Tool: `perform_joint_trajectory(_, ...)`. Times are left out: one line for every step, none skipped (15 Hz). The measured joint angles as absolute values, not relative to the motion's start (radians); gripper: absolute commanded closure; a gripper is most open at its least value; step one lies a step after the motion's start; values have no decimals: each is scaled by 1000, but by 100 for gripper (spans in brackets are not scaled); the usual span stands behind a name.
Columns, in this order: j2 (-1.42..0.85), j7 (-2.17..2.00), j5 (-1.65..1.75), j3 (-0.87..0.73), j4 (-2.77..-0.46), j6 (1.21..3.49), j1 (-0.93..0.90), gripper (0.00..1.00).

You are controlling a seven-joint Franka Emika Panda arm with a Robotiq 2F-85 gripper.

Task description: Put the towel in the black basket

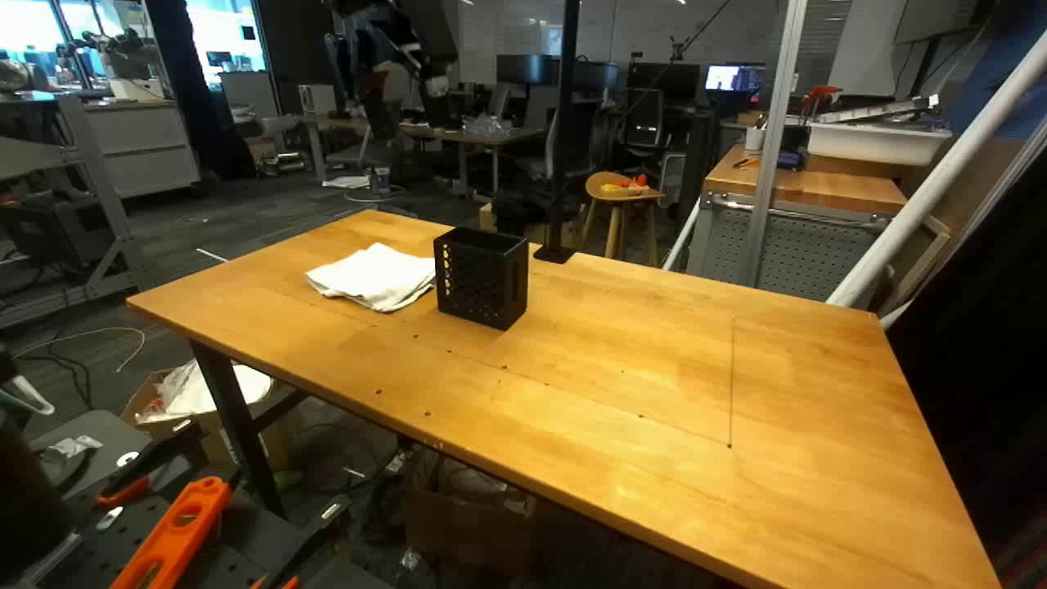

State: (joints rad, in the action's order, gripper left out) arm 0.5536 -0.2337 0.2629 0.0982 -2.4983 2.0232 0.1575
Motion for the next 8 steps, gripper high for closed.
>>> perform_joint_trajectory(554,-234,263,98,-2493,2023,157,0)
perform_joint_trajectory(557,-234,263,98,-2489,2023,157,0)
perform_joint_trajectory(559,-234,263,98,-2486,2023,157,0)
perform_joint_trajectory(560,-234,263,98,-2485,2023,157,0)
perform_joint_trajectory(560,-234,263,98,-2484,2023,157,0)
perform_joint_trajectory(560,-234,263,98,-2484,2023,157,0)
perform_joint_trajectory(560,-234,263,98,-2484,2023,157,0)
perform_joint_trajectory(560,-234,263,98,-2484,2023,157,0)
